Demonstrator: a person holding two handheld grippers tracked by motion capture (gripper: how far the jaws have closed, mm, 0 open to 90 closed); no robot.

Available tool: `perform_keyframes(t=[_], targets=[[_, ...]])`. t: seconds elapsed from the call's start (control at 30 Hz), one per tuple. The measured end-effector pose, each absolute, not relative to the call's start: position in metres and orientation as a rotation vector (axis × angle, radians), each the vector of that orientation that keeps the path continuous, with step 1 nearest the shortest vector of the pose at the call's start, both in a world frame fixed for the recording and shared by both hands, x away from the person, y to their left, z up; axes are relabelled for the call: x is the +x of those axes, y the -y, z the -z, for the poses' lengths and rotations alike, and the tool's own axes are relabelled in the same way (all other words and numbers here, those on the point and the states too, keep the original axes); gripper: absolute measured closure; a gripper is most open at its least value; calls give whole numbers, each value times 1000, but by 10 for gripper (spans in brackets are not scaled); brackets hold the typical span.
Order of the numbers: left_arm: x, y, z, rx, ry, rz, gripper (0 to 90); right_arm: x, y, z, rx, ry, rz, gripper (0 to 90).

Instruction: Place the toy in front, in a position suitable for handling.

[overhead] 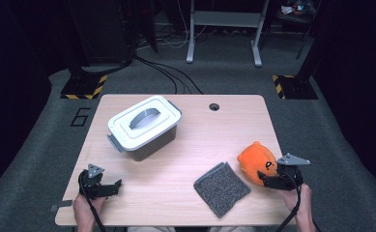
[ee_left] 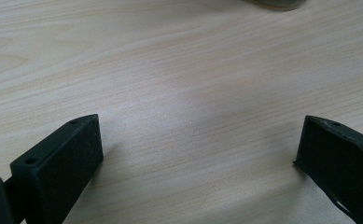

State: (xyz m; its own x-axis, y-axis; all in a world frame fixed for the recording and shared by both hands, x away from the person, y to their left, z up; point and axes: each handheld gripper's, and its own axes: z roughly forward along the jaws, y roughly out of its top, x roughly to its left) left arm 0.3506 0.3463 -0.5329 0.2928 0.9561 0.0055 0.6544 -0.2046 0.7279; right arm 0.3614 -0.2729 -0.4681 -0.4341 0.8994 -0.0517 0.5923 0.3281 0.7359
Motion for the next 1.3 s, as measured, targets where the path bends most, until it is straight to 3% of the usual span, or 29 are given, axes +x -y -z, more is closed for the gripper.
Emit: perform_keyframes(t=[0.63,1.3], targets=[[351,-346,533,1944,-1435,-626,1,356,272,470,1299,-2125,-907,467],[350,-346,533,1941,-1437,-625,1,355,268,461,1225,-2086,-941,542]])
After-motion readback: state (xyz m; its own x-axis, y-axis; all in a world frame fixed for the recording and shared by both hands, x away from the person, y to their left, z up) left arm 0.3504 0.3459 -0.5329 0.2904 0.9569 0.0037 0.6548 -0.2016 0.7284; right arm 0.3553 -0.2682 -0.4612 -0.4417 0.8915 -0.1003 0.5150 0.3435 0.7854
